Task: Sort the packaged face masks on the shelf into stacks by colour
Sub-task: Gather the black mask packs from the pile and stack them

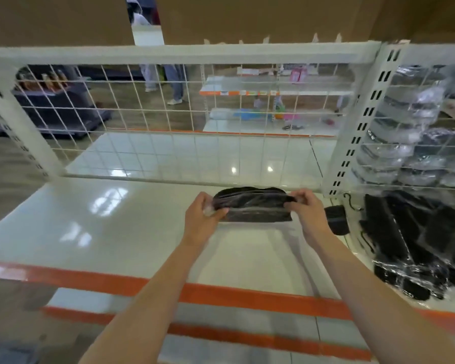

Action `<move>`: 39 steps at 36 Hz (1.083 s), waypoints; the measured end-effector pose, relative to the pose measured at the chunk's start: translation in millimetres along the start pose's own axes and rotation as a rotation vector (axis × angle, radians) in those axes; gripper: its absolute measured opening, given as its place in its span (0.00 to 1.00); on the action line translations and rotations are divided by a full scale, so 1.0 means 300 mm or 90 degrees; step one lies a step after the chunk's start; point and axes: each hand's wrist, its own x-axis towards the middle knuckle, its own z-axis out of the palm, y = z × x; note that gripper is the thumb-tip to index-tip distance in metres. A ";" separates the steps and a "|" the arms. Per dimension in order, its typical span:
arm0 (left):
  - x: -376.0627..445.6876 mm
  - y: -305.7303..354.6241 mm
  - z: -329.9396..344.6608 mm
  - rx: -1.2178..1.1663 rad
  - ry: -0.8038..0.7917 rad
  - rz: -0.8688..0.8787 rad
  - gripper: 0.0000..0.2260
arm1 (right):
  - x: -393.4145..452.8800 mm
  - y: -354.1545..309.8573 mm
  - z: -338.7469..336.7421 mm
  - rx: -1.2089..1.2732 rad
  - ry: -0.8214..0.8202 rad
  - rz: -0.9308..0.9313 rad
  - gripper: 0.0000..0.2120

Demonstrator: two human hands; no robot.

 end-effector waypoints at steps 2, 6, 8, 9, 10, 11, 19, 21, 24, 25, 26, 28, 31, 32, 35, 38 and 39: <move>-0.001 -0.011 -0.027 -0.003 -0.025 -0.007 0.17 | -0.006 0.017 0.005 0.005 -0.002 0.011 0.13; -0.014 -0.089 -0.039 -0.033 -0.033 -0.066 0.21 | -0.020 0.083 0.017 -0.044 -0.011 0.071 0.19; -0.009 -0.103 -0.030 -0.018 -0.037 -0.065 0.15 | -0.020 0.094 0.036 -0.067 -0.013 0.075 0.18; -0.002 -0.103 -0.026 -0.001 -0.043 -0.057 0.13 | -0.018 0.090 0.048 -0.078 -0.018 0.064 0.16; 0.006 -0.096 -0.023 0.005 -0.049 -0.052 0.13 | -0.015 0.081 0.061 -0.080 -0.020 0.048 0.15; 0.018 -0.087 -0.022 -0.003 -0.050 -0.056 0.12 | -0.011 0.067 0.075 -0.069 -0.014 0.033 0.14; 0.043 -0.111 -0.054 -0.047 -0.032 -0.153 0.20 | 0.038 0.110 0.132 -0.093 0.031 0.086 0.21; 0.029 -0.132 -0.042 -0.036 -0.042 -0.192 0.21 | 0.038 0.134 0.158 -0.134 0.053 0.101 0.19; 0.037 -0.125 -0.043 0.005 -0.044 -0.174 0.20 | 0.048 0.130 0.229 -0.191 0.036 0.076 0.13; 0.047 -0.129 -0.058 0.026 -0.040 -0.163 0.18 | 0.055 0.126 0.258 -0.201 0.028 0.066 0.12; 0.062 -0.133 -0.081 0.030 -0.038 -0.154 0.16 | 0.062 0.120 0.291 -0.208 0.018 0.056 0.11; 0.100 -0.145 -0.154 0.022 -0.020 -0.134 0.14 | 0.076 0.102 0.368 -0.216 -0.006 0.040 0.11; 0.172 -0.184 -0.321 0.034 0.022 -0.115 0.13 | 0.081 0.083 0.512 -0.255 -0.074 0.012 0.12; 0.199 -0.205 -0.392 0.044 0.034 -0.122 0.13 | 0.083 0.087 0.569 -0.272 -0.100 0.003 0.13; 0.277 -0.273 -0.617 0.063 0.050 -0.164 0.13 | 0.071 0.106 0.762 -0.301 -0.195 -0.023 0.14; 0.340 -0.321 -0.849 0.179 0.039 -0.187 0.15 | 0.048 0.135 0.994 -0.356 -0.273 -0.029 0.12; 0.357 -0.337 -0.923 0.202 0.042 -0.200 0.17 | 0.028 0.133 1.073 -0.369 -0.289 0.002 0.11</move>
